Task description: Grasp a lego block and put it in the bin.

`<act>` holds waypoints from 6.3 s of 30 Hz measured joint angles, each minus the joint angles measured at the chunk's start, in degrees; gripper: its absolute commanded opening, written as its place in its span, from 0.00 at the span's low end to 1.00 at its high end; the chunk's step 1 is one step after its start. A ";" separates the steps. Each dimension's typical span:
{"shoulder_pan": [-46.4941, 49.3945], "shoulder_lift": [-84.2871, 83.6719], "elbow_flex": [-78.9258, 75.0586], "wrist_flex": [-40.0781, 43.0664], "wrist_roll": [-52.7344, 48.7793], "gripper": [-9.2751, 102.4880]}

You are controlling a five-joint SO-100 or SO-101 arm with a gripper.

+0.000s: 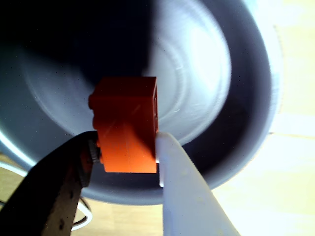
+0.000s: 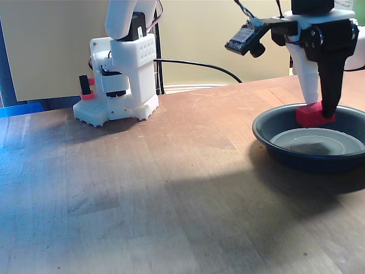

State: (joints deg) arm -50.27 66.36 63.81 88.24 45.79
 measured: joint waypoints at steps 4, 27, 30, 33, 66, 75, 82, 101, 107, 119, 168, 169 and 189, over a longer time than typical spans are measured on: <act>0.70 -1.32 -1.58 0.00 0.00 0.08; 1.49 -2.72 -1.67 0.00 0.00 0.18; 1.49 -2.72 -1.67 0.00 0.00 0.18; 1.49 -2.72 -1.67 0.00 0.00 0.18; 21.80 32.78 29.27 -0.26 -35.51 0.08; 33.22 42.63 43.33 -8.44 -49.83 0.08; 38.76 48.69 56.25 -19.34 -50.71 0.08; 50.80 52.03 68.12 -24.70 -66.27 0.08; 51.06 53.00 72.95 -31.38 -66.27 0.08; 51.42 64.78 88.51 -40.17 -52.65 0.09; 54.14 71.72 110.13 -57.04 -47.99 0.08; 54.14 71.72 110.65 -57.83 -47.99 0.08; 54.23 71.81 112.32 -59.77 -47.99 0.08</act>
State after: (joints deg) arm 3.96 138.16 176.13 28.48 -2.20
